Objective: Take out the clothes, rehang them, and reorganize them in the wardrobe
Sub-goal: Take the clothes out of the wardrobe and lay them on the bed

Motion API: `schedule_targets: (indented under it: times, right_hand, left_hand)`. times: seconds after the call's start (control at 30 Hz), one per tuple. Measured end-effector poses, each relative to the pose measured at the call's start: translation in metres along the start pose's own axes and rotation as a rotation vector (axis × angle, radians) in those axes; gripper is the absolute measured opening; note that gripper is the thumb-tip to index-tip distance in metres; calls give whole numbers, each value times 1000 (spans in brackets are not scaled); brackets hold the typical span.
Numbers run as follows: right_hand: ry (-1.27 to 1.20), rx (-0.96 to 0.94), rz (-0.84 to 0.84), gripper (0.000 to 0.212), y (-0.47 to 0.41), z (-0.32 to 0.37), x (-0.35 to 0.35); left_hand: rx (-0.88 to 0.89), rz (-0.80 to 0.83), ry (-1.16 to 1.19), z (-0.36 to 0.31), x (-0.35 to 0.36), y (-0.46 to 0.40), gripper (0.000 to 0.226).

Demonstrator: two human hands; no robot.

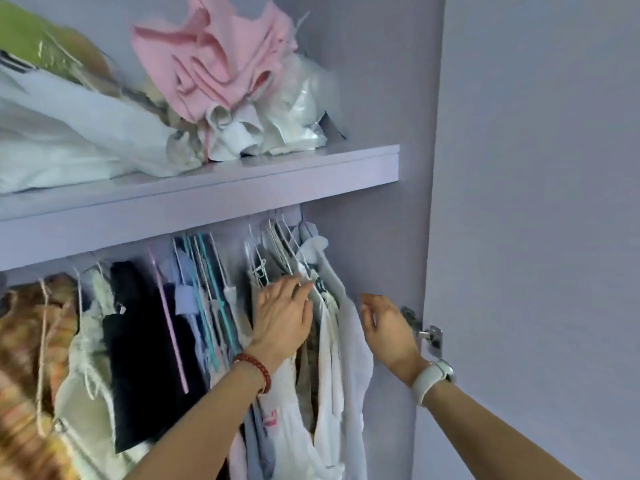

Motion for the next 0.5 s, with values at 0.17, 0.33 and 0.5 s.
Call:
schedule_targets:
  times: [0.17, 0.33, 0.5]
  right_hand:
    - [9, -15, 120, 34, -83, -11, 28]
    - [79, 7, 140, 35, -114, -22, 49]
    - [225, -47, 136, 40, -149, -16, 51]
  left_hand:
    - [-77, 263, -130, 9, 63, -50, 49]
    - [-2, 152, -243, 13, 65, -47, 44]
    - [-7, 115, -239, 32, 61, -35, 46]
Point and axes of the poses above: each hand's wrist, its own y-axis away from the middle knuckle, its own x-axis out of the palm, z = x × y, the point moved 4 cm from there along -y, towards the middle knuckle, and after that the axes turned 1 degree about -z, right-handed, at the moved point
